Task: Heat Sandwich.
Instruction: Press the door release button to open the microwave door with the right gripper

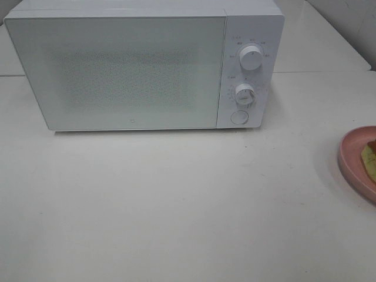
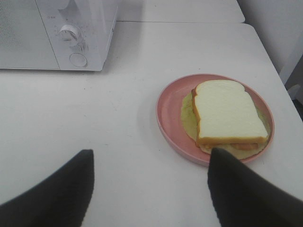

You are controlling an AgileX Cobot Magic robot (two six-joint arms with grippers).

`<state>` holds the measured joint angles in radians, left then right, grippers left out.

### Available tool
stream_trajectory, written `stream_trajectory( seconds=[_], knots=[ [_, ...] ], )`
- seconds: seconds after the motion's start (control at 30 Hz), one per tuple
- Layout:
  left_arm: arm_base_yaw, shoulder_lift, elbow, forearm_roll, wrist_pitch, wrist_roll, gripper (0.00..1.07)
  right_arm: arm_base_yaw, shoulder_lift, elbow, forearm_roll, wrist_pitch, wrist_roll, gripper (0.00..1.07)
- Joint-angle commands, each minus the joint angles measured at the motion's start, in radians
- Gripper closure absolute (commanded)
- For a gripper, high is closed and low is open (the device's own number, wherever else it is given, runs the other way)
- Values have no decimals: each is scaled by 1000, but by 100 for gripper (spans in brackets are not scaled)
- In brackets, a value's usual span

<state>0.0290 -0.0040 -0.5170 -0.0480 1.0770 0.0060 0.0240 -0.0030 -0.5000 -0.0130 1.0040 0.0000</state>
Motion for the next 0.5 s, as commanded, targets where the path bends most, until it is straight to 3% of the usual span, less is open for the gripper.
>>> stream_trajectory(
  seconds=[0.03, 0.5],
  knots=[
    [3, -20, 1, -5, -11, -6, 9, 4, -26, 1, -5, -6, 0, 41],
    [3, -20, 1, -5, -11, -6, 9, 4, -26, 1, -5, -6, 0, 41]
  ],
)
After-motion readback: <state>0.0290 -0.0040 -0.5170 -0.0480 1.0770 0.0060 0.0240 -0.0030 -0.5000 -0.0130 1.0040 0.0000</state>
